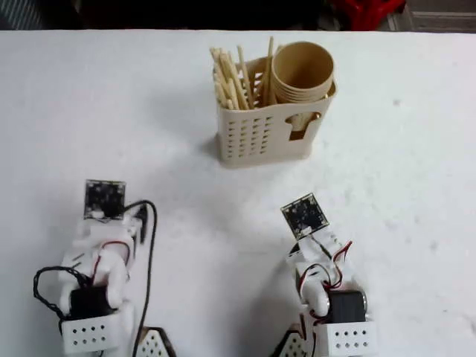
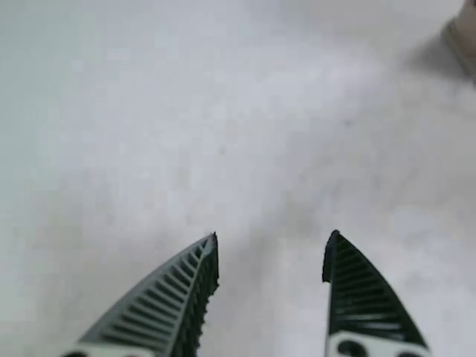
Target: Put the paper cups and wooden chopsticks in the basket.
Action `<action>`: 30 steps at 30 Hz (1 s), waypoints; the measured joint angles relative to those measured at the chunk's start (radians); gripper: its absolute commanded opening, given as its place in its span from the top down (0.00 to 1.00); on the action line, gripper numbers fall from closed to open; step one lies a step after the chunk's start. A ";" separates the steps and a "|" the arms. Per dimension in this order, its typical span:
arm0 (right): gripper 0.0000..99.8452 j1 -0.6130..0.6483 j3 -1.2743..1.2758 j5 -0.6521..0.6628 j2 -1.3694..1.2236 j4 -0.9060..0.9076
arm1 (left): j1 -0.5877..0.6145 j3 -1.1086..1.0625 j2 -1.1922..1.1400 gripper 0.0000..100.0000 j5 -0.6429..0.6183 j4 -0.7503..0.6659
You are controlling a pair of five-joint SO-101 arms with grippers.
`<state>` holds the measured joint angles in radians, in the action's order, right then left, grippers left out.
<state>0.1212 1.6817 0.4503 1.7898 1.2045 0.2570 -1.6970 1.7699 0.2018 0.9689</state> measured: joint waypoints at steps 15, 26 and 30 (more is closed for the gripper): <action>0.96 0.000 0.000 0.000 0.000 0.000 | -0.011 0.000 0.000 0.76 0.000 0.258; 0.96 0.000 0.000 0.000 0.000 0.000 | -0.011 0.000 0.000 0.76 0.000 0.258; 0.96 0.000 0.000 0.000 0.000 0.000 | -0.017 0.000 0.000 0.76 0.000 0.258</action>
<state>0.1212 1.6817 0.4503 1.7898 1.2045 0.2401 -1.6970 1.7699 0.2018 1.2267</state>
